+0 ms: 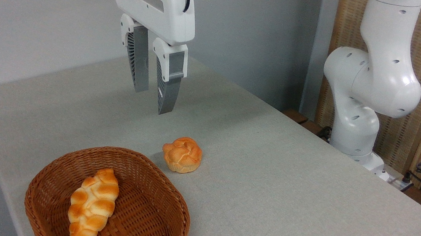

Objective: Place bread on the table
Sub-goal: 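Open the gripper, release the bun, and raise the gripper away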

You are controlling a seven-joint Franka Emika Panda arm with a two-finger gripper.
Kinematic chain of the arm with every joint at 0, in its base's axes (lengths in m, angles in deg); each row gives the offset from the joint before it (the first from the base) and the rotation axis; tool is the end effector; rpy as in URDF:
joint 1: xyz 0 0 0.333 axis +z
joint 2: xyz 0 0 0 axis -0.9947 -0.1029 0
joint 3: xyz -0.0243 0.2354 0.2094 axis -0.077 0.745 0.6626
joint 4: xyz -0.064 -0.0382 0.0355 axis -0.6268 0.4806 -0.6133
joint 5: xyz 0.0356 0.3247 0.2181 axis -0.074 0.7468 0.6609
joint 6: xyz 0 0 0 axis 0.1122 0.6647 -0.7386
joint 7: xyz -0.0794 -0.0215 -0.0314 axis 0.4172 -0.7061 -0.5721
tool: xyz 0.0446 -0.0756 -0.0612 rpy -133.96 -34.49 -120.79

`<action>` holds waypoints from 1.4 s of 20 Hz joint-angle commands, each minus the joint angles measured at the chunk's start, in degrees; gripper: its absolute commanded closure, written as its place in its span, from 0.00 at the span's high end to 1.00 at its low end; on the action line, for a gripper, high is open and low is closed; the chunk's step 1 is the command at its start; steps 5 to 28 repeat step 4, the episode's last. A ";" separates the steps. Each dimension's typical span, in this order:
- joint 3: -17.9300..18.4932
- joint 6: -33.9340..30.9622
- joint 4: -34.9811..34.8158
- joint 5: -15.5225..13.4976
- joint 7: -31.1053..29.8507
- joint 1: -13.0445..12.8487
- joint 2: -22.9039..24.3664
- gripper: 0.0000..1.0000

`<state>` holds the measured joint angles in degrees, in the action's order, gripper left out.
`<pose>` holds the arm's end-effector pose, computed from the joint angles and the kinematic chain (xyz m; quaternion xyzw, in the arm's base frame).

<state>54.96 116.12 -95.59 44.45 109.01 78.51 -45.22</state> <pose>0.5428 -0.0547 0.6202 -0.9231 0.3834 -0.0315 0.0009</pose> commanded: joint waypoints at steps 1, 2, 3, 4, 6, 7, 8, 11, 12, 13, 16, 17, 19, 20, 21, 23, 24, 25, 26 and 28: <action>0.36 -1.70 1.40 0.51 0.59 -0.30 -0.47 1.00; 0.36 -1.70 1.40 0.42 0.51 -0.30 -0.47 1.00; 0.36 -1.70 1.40 0.34 0.51 -0.30 -0.47 1.00; 0.36 -1.70 1.40 0.25 0.42 -0.30 -0.47 1.00; 0.36 -1.70 1.40 0.25 0.42 -0.30 -0.47 1.00; 0.36 -1.70 1.40 0.25 0.42 -0.30 -0.47 1.00; 0.36 -1.70 1.40 0.25 0.42 -0.30 -0.47 1.00; 0.36 -1.70 1.40 0.25 0.42 -0.30 -0.47 1.00; 0.36 -1.70 1.40 0.25 0.42 -0.30 -0.47 1.00; 0.36 -1.70 1.40 0.25 0.42 -0.30 -0.47 1.00; 0.36 -1.70 1.40 0.25 0.42 -0.30 -0.47 1.00; 0.36 -1.70 1.40 0.25 0.42 -0.30 -0.47 1.00; 0.36 -1.70 1.40 0.25 0.42 -0.30 -0.47 1.00; 0.36 -1.70 1.40 0.25 0.42 -0.30 -0.47 1.00; 0.36 -1.70 1.40 0.25 0.42 -0.30 -0.47 1.00; 0.36 -1.70 1.40 0.25 0.42 -0.30 -0.47 1.00; 0.36 -1.70 1.40 0.25 0.42 -0.30 -0.47 1.00; 0.36 -1.70 1.40 0.25 0.42 -0.30 -0.47 1.00; 0.36 -1.70 1.40 0.25 0.42 -0.30 -0.47 1.00; 0.36 -1.70 1.40 0.25 0.42 -0.30 -0.47 1.00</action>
